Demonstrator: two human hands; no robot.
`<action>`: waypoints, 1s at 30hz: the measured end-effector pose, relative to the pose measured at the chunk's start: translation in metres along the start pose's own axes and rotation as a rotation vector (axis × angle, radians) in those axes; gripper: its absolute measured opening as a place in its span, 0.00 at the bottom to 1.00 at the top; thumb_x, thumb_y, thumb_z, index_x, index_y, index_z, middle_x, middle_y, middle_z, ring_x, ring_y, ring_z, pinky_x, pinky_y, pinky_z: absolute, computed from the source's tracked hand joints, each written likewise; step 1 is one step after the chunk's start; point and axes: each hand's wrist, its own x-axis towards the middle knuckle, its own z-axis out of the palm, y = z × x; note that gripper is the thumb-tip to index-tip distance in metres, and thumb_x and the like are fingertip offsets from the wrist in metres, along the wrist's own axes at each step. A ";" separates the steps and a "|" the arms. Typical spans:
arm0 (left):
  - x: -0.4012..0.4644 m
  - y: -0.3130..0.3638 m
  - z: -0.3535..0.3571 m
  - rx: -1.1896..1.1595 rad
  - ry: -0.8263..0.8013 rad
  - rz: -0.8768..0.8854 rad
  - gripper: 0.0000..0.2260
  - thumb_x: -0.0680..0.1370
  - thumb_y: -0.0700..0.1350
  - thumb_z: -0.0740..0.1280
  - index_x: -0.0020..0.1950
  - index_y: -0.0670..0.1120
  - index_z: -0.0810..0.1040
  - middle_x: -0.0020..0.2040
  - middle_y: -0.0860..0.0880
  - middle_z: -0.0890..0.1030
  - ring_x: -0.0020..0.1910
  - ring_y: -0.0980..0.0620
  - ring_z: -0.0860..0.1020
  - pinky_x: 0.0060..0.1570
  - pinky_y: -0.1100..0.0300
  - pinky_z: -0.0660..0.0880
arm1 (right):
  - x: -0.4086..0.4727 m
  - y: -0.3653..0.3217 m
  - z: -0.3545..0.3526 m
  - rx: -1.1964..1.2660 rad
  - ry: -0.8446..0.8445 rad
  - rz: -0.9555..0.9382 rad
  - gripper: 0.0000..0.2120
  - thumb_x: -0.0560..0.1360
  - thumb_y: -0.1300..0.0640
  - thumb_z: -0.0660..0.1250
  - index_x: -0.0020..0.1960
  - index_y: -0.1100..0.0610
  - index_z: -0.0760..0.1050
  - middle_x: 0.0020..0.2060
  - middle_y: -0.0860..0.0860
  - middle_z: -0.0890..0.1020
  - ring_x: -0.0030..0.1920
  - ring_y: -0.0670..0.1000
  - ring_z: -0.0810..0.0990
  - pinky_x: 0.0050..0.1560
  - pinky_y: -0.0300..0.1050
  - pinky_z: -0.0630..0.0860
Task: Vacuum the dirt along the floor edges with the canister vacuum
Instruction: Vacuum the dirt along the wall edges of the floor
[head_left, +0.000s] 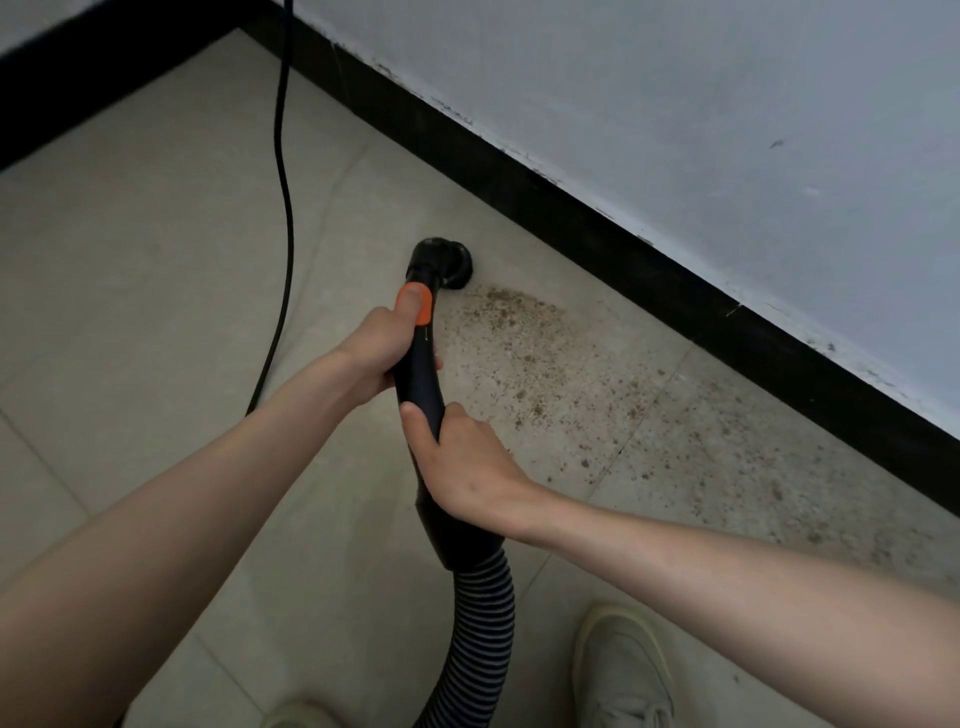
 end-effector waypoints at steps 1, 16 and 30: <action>-0.002 -0.002 0.001 -0.002 -0.009 -0.007 0.22 0.81 0.58 0.53 0.43 0.40 0.71 0.35 0.43 0.76 0.33 0.48 0.76 0.38 0.56 0.75 | -0.004 0.002 0.001 -0.007 0.006 0.003 0.25 0.80 0.37 0.49 0.56 0.59 0.69 0.46 0.57 0.80 0.45 0.59 0.80 0.47 0.54 0.78; -0.012 0.008 0.056 0.094 -0.259 -0.032 0.19 0.81 0.58 0.53 0.45 0.42 0.68 0.38 0.43 0.75 0.32 0.49 0.77 0.39 0.56 0.76 | -0.032 0.026 -0.009 0.094 0.173 0.148 0.24 0.80 0.37 0.48 0.55 0.58 0.68 0.46 0.54 0.79 0.46 0.57 0.80 0.48 0.54 0.78; 0.009 0.018 0.024 0.111 -0.019 0.063 0.22 0.82 0.57 0.53 0.42 0.39 0.70 0.33 0.42 0.76 0.29 0.48 0.76 0.33 0.59 0.75 | 0.009 -0.001 -0.002 0.105 0.130 0.060 0.26 0.81 0.39 0.50 0.57 0.61 0.71 0.45 0.55 0.78 0.43 0.57 0.78 0.42 0.49 0.74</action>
